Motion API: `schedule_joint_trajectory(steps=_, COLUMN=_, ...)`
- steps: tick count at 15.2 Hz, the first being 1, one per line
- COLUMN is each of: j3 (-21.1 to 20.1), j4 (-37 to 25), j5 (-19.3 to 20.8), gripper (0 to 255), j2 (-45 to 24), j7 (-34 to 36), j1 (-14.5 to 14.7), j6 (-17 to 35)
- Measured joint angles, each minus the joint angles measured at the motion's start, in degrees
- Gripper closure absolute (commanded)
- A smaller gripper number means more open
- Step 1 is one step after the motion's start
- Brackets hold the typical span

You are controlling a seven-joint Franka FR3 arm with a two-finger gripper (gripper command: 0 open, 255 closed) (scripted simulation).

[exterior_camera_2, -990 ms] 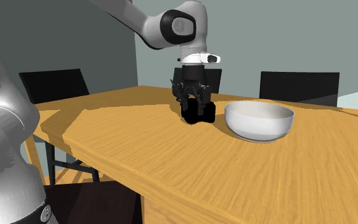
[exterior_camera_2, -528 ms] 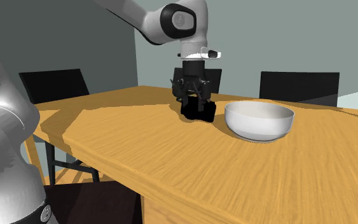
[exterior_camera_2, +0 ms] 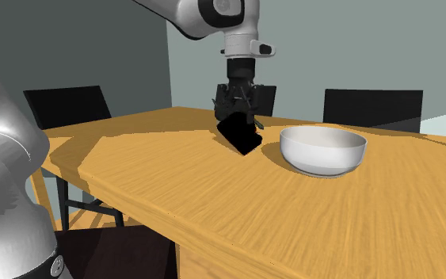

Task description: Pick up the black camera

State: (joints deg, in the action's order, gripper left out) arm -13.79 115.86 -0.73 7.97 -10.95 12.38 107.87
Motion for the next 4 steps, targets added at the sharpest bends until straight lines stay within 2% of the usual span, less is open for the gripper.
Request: schedule_joint_trajectory(steps=4, j3=0.13, j4=-2.52, j5=-0.05, gripper=255, j2=0.28, j7=-0.19, j1=-0.08, j6=-2.80)
